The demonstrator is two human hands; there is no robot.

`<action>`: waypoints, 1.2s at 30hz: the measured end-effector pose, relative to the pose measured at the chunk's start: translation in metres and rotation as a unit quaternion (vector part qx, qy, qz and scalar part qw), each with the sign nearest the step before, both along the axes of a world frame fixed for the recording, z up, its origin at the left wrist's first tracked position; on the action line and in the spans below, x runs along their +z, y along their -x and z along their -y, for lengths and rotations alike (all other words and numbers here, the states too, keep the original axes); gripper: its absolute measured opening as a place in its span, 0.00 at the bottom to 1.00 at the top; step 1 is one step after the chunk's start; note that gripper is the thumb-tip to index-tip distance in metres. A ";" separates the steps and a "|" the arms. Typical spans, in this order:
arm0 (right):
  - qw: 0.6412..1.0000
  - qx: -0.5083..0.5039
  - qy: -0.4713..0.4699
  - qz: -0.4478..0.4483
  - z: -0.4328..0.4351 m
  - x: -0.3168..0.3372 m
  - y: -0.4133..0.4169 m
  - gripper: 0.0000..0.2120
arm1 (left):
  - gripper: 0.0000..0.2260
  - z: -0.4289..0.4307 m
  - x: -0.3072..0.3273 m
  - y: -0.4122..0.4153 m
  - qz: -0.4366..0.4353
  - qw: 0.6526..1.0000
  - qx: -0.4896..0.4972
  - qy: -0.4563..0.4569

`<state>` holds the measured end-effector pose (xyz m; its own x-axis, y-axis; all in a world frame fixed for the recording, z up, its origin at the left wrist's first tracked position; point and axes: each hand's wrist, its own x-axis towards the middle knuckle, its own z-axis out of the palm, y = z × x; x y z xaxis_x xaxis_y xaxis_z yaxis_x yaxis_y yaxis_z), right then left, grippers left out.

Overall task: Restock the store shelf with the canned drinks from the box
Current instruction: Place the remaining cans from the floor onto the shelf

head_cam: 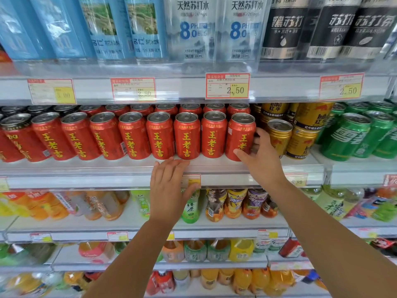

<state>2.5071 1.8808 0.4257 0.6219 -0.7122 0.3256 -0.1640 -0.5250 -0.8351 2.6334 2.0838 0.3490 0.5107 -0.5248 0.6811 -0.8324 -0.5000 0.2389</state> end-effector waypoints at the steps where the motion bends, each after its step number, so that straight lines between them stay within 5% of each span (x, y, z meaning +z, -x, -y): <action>1: 1.000 -0.002 0.002 -0.001 0.000 0.000 -0.001 0.38 | 0.26 0.000 0.000 0.000 -0.002 1.000 -0.001 0.001; 36: 0.992 -0.058 0.084 -0.069 -0.004 -0.005 -0.009 0.40 | 0.25 -0.003 0.007 0.005 -0.016 1.000 0.002 -0.021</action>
